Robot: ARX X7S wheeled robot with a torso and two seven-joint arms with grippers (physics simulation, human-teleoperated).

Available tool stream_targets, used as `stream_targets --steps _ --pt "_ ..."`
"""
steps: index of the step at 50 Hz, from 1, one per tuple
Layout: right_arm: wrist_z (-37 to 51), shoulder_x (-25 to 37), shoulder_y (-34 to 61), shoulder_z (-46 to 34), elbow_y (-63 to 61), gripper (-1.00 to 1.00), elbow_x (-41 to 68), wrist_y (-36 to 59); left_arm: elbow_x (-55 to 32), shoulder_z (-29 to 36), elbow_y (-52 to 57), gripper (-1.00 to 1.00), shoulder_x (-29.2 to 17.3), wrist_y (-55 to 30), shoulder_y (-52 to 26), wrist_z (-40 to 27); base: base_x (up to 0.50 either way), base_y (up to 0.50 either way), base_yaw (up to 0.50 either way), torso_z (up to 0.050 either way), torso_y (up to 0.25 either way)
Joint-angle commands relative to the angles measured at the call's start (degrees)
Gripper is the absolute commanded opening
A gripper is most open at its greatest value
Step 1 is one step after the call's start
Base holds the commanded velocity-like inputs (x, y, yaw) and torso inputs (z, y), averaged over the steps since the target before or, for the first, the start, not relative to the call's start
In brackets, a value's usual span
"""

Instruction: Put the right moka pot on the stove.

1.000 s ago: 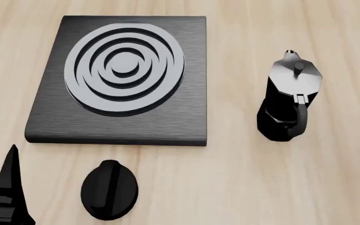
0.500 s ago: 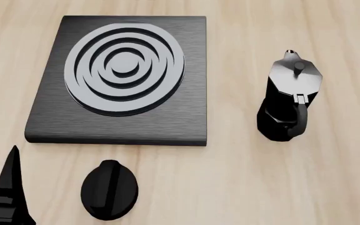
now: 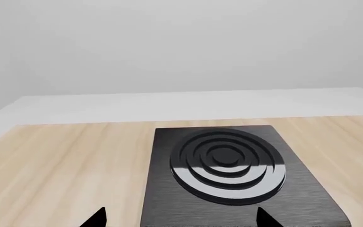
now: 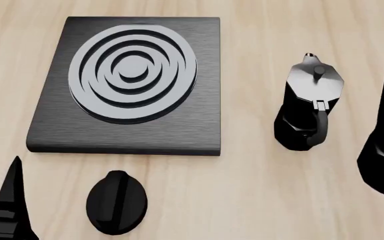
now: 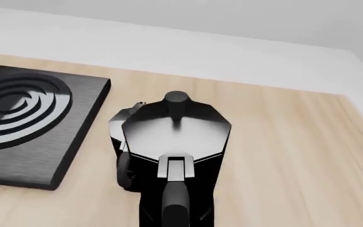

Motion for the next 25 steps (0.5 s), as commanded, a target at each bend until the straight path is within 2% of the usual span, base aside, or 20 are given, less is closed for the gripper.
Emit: stream_targets --steps 1,2,3,5,18,22,25 --pt "5.4 3.8 6.1 -5.4 0.7 -1.00 7.6 -2.2 0.4 0.3 -0.1 1.00 -0.2 0.6 0.3 0.2 0.00 0.00 0.00 0.000 0.000" --pt "6.2 4.2 6.7 -6.3 0.7 -1.00 8.4 -2.5 0.2 0.2 -0.1 1.00 -0.2 0.5 0.2 0.1 0.00 0.00 0.00 0.000 0.000" --pt "3.2 1.0 3.3 -4.0 -1.7 -1.00 4.0 -2.0 0.0 0.2 -0.1 1.00 -0.2 0.5 0.2 0.1 0.00 0.00 0.00 0.000 0.000" --pt "2.0 0.1 2.4 -3.6 -2.7 -1.00 2.9 -2.1 -0.1 0.2 -0.2 1.00 -0.3 0.5 0.1 0.0 0.00 0.00 0.00 0.000 0.000" --pt "3.8 0.3 4.7 -8.5 -4.5 -1.00 5.2 -3.3 -0.1 0.4 -0.4 1.00 -0.4 0.9 0.1 0.0 0.00 0.00 0.00 0.001 0.001" --pt "8.5 4.3 11.5 -15.1 -2.1 -1.00 11.7 -5.4 -0.4 0.4 -0.3 1.00 -0.5 0.7 -0.2 -0.3 0.00 0.00 0.00 0.000 0.003" --pt "6.2 1.5 8.9 -14.0 -4.3 -1.00 8.2 -5.1 -0.2 0.5 -0.3 1.00 -0.6 1.0 0.1 -0.2 0.00 0.00 0.00 0.000 0.000"
